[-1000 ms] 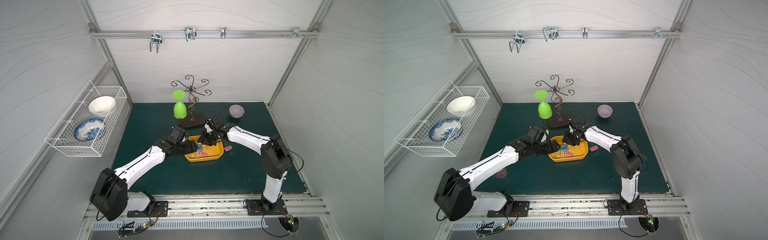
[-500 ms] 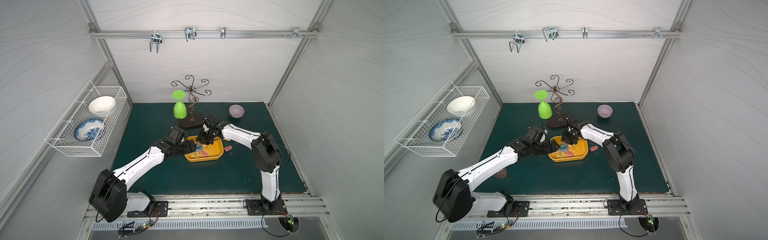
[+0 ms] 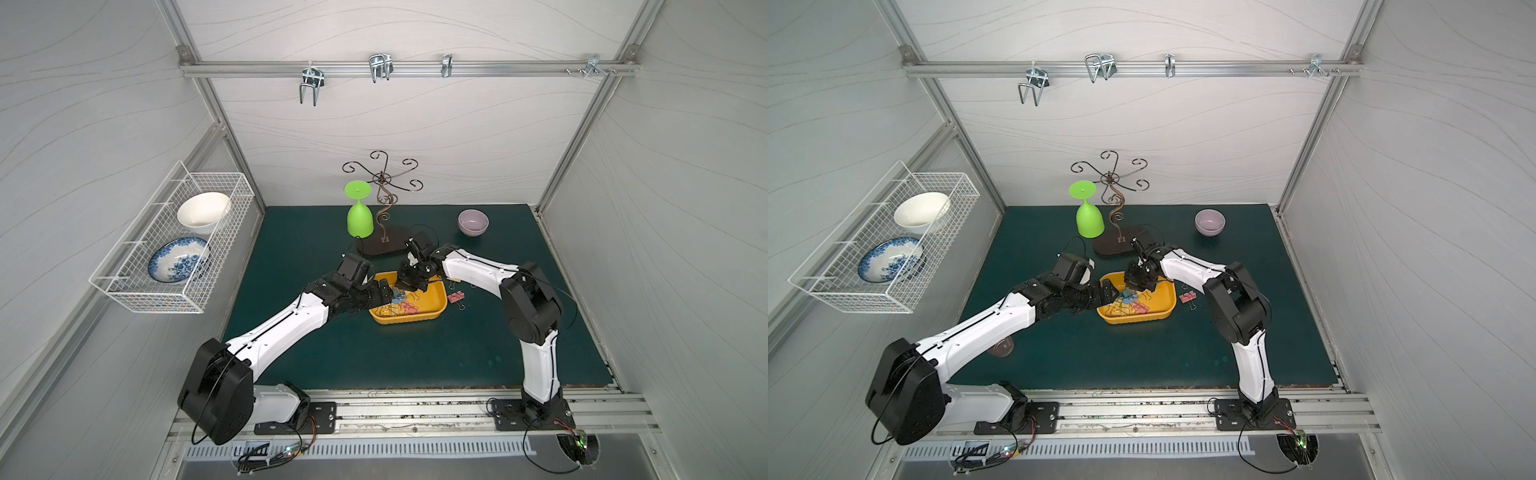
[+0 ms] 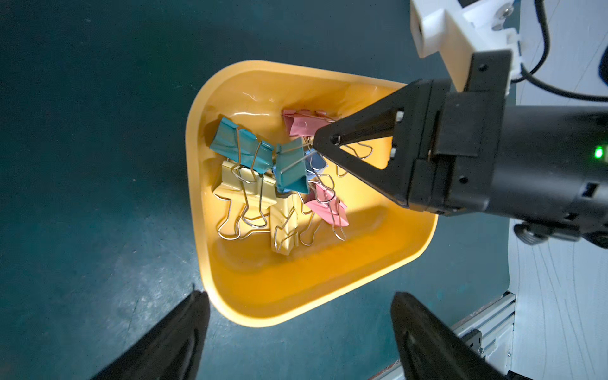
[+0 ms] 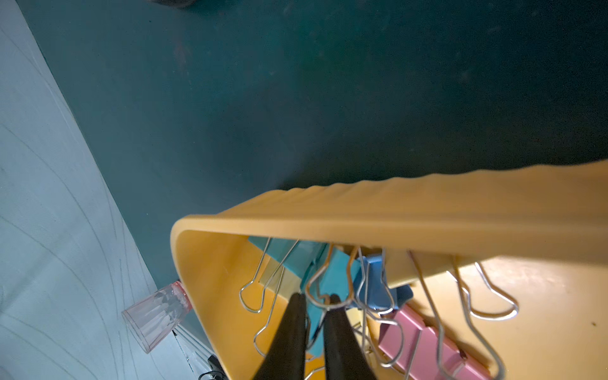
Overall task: Take out the binder clips from the storage box
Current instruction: Pick up the binder clip from the storage box.
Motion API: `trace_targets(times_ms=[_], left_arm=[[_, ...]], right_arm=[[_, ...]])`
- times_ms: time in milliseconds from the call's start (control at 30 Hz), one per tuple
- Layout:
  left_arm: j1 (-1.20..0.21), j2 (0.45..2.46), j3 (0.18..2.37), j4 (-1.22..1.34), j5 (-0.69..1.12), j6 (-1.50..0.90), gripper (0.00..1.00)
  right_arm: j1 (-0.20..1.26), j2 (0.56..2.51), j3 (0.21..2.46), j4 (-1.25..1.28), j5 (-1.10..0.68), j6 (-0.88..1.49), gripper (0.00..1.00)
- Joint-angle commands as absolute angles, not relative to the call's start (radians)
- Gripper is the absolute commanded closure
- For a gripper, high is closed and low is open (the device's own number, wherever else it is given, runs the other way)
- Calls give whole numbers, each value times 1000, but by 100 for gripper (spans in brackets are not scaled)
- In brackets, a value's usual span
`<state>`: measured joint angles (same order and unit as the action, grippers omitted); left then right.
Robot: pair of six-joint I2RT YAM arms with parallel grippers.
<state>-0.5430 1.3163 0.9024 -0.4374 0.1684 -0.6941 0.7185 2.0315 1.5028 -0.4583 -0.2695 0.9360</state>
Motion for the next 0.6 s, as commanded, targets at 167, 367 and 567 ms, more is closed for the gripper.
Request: trace_targets(times_ms=[167, 367, 567], left_arm=[[-537, 1310, 911, -440, 162, -696, 8], [-537, 1297, 911, -439, 164, -697, 8], [-537, 1259, 903, -416, 181, -705, 8]], right_arm=[[712, 1928, 1439, -449, -270, 961, 98], [710, 1836, 1390, -423, -290, 963, 100], [704, 1727, 1337, -406, -286, 935, 100]])
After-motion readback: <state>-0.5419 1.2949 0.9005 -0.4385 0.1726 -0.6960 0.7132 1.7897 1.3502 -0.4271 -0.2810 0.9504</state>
